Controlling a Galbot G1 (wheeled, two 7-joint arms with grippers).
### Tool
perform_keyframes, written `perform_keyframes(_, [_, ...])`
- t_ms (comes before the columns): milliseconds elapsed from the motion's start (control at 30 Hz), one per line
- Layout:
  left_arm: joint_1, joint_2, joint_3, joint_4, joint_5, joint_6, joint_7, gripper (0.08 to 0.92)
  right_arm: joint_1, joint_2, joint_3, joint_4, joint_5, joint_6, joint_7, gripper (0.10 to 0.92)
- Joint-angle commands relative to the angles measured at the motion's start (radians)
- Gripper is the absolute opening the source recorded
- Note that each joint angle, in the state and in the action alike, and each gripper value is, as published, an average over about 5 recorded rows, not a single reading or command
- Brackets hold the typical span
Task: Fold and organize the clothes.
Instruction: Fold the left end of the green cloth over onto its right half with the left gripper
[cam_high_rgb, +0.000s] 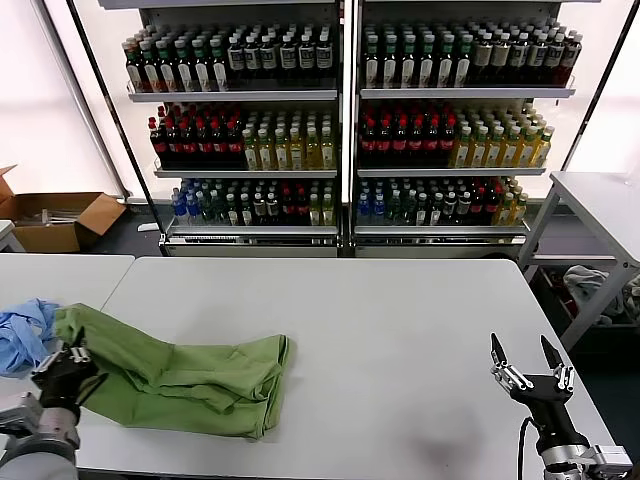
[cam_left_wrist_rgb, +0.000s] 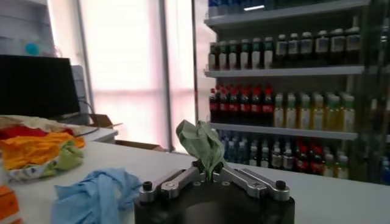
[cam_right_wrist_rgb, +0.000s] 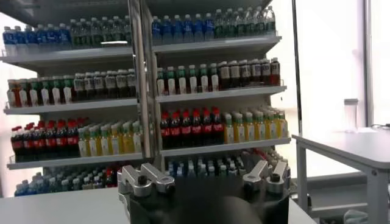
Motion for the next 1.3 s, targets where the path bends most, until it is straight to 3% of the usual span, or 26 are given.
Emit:
perform_keyframes(33, [-0.123,-0.029,0.345,-0.051,0.132,0.059,-0.002,0.108,0.0,0.005,0.007,0.004,-0.003,0.001,0.001,0.823])
perform_keyframes(433, [-0.157,-0.071,0.603,0.004,0.304,0.057,0.0,0.108,0.016,0.008,-0.007,0.003,-0.01,0.001,-0.001,0.823])
perform_keyframes(1100, [-0.213,-0.106,0.714,0.195,0.398,-0.009,0.047,0.111,0.007,0.012,-0.026,0.006,-0.041,0.017,-0.013,0.823])
perform_keyframes(1300, [-0.218,-0.084,0.795,0.167,0.49,-0.074,0.08,0.233,0.021,0.014,-0.033,0.011,-0.049,0.013,-0.013,0.823])
